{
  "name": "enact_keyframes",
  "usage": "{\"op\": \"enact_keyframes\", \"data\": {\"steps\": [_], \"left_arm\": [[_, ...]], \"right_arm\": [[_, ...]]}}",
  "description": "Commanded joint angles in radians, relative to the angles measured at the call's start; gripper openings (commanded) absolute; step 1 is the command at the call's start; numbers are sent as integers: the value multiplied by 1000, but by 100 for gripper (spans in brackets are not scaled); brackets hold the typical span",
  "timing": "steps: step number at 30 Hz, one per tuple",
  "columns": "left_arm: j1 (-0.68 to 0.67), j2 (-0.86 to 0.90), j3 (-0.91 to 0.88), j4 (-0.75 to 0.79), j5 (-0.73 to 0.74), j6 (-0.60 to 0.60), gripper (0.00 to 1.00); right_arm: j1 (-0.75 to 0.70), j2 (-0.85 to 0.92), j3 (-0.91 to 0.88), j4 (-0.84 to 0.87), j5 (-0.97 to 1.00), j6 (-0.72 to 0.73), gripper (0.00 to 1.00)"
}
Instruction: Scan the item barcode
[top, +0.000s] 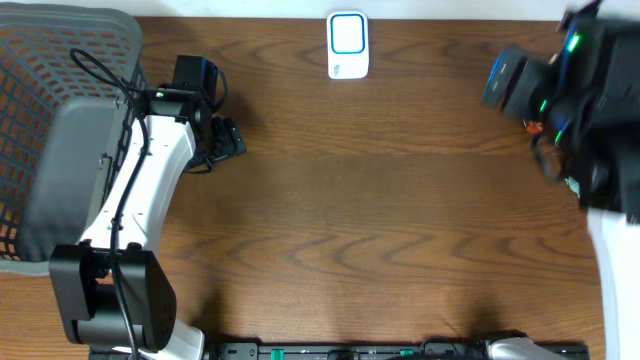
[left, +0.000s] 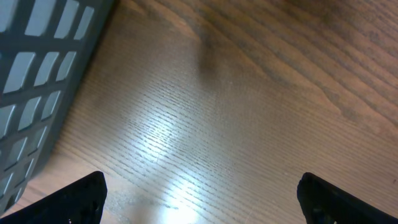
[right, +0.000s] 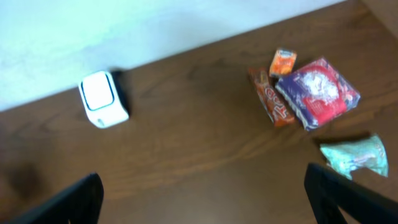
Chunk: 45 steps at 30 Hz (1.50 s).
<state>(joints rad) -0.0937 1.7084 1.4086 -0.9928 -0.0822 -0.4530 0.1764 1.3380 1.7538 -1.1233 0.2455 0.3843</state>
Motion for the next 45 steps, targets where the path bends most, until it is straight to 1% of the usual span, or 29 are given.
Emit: {"op": "enact_keyframes", "data": {"steps": [1,4,6,10,14,32,36,41,43,45], "left_arm": [[2,4,-9,-5,-16,-16,98],[2,4,-9,-5,-16,-16,98],[2,4,-9,-5,-16,-16,98],[2,4,-9,-5,-16,-16,98],[2,4,-9,-5,-16,-16,98],[2,4,-9,-5,-16,-16,97],[2,4,-9,-5,-16,-16,98],[2,4,-9,-5,-16,-16,98],[2,4,-9,-5,-16,-16,98],[2,4,-9,-5,-16,-16,98]], "right_arm": [[71,-143,-185,30,91,72,99],[98,-251,-317,22,74,72,99],[98,-309,-375,-42,74,71,99],[98,-325,-386,-206,74,71,99],[98,-323,-386,-275,74,71,99],[104,-333,-390,-281,74,72,99],[71,-359,-391,-281,74,71,99],[6,-438,-395,-274,74,71,99],[-16,-494,-432,-226,100,71,99],[-45,-595,-540,-104,93,40,99]]}}
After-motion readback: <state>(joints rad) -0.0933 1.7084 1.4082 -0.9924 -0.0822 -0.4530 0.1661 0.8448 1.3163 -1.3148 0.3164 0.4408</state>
